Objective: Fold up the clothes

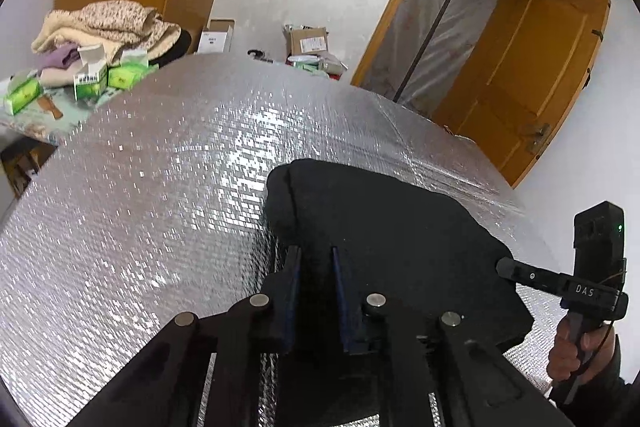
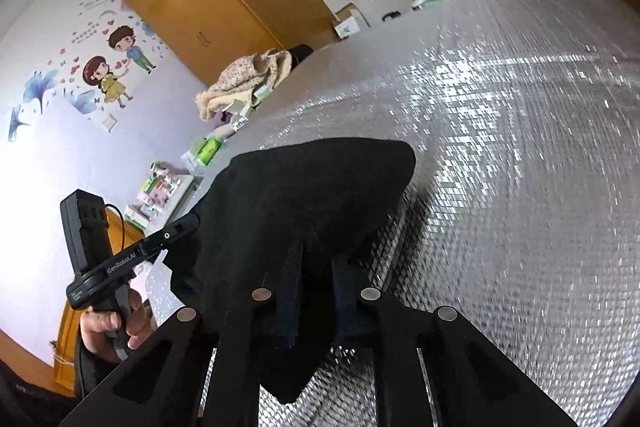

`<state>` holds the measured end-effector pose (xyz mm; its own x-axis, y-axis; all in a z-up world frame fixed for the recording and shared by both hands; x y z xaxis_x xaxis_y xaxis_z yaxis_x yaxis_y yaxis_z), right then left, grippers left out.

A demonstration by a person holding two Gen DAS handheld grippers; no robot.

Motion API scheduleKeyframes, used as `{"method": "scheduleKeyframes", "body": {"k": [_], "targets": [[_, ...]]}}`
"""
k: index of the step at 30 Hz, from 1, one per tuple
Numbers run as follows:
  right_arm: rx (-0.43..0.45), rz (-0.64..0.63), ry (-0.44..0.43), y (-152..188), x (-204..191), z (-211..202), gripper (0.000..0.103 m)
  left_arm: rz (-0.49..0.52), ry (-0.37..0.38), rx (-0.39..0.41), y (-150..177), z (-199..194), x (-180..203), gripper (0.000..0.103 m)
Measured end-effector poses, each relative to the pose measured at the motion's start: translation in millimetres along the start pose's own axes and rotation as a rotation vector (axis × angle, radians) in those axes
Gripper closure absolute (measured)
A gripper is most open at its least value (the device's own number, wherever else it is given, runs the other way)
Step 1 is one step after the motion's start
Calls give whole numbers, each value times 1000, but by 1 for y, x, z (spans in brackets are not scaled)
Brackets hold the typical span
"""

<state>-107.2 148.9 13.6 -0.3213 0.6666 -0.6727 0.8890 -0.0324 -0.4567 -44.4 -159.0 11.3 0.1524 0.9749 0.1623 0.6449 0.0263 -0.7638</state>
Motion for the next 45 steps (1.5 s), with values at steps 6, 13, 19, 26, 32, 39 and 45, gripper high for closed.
{"method": "scheduleKeyframes", "body": {"k": [6,13,19,26,32,39,45], "targets": [[2,-34,-6,-19,-18,20,91,23,-49,30,-20,1,-15,88],[-4,-65,-12,-41,-36,52,91,44,-108,43,-41,12,-40,88],[-8,-99,-15,-61,-52,78,91,43,-134,73,-59,16,-64,88],[-4,-97,-10,-76,-58,108,91,54,-150,74,-72,35,-85,88],[30,-84,28,-99,-52,132,91,39,-144,71,-82,66,-101,88],[11,-56,108,-108,-30,159,85,-37,-133,-32,-72,110,-126,85],[32,-65,123,-103,-30,134,78,-81,-158,-15,-58,78,-131,85]]}}
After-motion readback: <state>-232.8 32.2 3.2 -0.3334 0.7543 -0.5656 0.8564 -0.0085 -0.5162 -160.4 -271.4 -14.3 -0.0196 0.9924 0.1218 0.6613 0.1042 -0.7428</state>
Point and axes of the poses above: each gripper's, at about its wrist camera, not at the fingertips, and z roughly the way its jaws point, x to its right, y to its underside, the point moved 3 cm from there along z, roughly the way its jaws point, and after that the axes turned 14 degrees about z, right-handed, at the moved point
